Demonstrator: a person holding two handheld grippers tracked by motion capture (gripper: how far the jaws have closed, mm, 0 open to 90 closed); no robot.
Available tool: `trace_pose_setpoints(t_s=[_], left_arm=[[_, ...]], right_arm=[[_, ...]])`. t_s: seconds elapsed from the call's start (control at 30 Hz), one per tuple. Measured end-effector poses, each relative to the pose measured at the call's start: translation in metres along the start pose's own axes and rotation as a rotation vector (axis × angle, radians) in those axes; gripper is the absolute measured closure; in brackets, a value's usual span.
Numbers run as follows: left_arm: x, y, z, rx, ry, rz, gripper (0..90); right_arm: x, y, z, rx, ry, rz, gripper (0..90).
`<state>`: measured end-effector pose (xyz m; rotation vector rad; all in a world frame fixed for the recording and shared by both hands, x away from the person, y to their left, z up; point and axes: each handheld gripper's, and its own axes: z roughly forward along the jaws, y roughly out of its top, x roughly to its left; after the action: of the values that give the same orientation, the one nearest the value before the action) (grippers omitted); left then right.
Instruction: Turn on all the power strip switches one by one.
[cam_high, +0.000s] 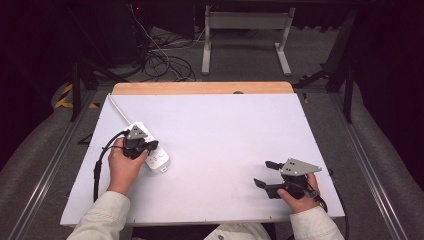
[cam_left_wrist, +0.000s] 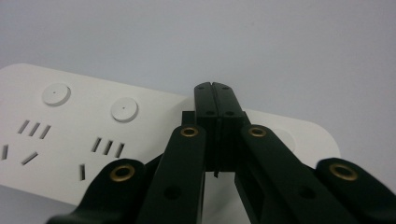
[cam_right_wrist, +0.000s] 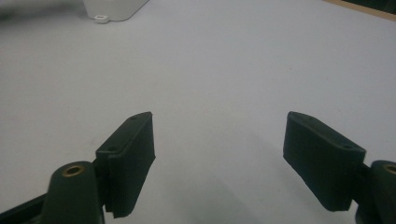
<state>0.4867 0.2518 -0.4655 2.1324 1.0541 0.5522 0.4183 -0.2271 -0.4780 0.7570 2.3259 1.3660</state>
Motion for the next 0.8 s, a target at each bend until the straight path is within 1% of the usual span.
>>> trace_pose_setpoints(t_s=[0.03,0.07,0.1,0.13,0.17,0.2,0.27,0.3,0.33,0.37,0.43,0.47,0.5,0.53,0.57,0.63,0.67,0.7,0.73,0.8], left_arm=[[0.000,0.000,0.000,0.000,0.000,0.000,90.0],[-0.002,0.001,0.001,0.004,0.010,0.011,90.0],[0.000,0.000,0.000,0.001,-0.002,-0.014,90.0],[0.000,0.000,0.000,0.001,-0.002,-0.014,90.0],[0.002,-0.001,0.001,0.000,-0.008,-0.027,90.0],[0.002,-0.001,0.001,-0.001,-0.014,-0.028,90.0],[0.001,-0.001,0.001,0.000,-0.005,-0.030,90.0],[0.003,-0.002,0.001,-0.001,-0.005,-0.049,90.0],[0.005,-0.003,0.001,-0.009,-0.014,-0.058,90.0],[0.005,-0.003,0.001,-0.009,-0.014,-0.058,90.0],[0.007,-0.004,0.002,-0.019,-0.031,-0.077,90.0],[0.003,-0.002,0.001,-0.009,0.001,-0.024,90.0],[0.001,-0.002,0.002,-0.013,0.005,-0.001,90.0],[0.002,-0.002,0.001,-0.037,0.001,-0.005,90.0],[0.002,-0.002,-0.001,-0.053,0.005,-0.023,90.0],[0.003,0.000,-0.003,-0.060,0.013,-0.025,90.0],[0.003,0.005,-0.012,-0.114,-0.019,-0.033,90.0],[0.004,0.008,-0.016,-0.138,-0.025,-0.036,90.0],[0.003,0.010,-0.019,-0.147,-0.034,-0.039,90.0],[0.003,0.012,-0.021,-0.149,-0.032,-0.036,90.0]], right_arm=[[0.000,0.000,0.000,0.000,0.001,0.000,25.7],[0.000,0.000,0.000,0.000,0.001,0.000,25.7],[0.000,0.000,0.000,-0.001,0.000,-0.001,25.7],[0.000,0.000,0.000,-0.001,0.000,-0.001,25.7],[0.000,0.000,0.000,-0.002,0.000,-0.001,25.6],[0.000,0.000,-0.001,-0.001,-0.001,-0.001,25.6],[0.000,0.000,-0.001,0.000,0.000,-0.001,25.6],[0.000,0.000,-0.001,-0.001,0.001,-0.001,25.6],[0.000,0.000,-0.001,-0.002,0.001,-0.001,25.6],[0.000,0.000,-0.001,-0.004,0.001,-0.002,25.6],[0.000,0.000,-0.001,-0.005,0.001,-0.002,25.5],[0.000,0.000,-0.002,-0.006,0.002,-0.002,25.5],[0.000,0.000,-0.001,-0.005,0.002,-0.002,25.5],[0.000,0.000,-0.001,-0.005,0.002,-0.001,25.4],[0.000,0.000,-0.001,-0.004,0.001,-0.002,25.4],[0.000,0.000,-0.001,-0.005,0.000,-0.001,25.4],[-0.001,0.000,-0.001,-0.006,0.000,0.001,25.4],[-0.001,0.000,-0.001,-0.004,0.000,0.003,25.4],[-0.002,-0.001,0.000,-0.003,-0.001,0.004,25.4],[-0.002,-0.001,0.001,-0.001,0.000,0.005,25.3]])
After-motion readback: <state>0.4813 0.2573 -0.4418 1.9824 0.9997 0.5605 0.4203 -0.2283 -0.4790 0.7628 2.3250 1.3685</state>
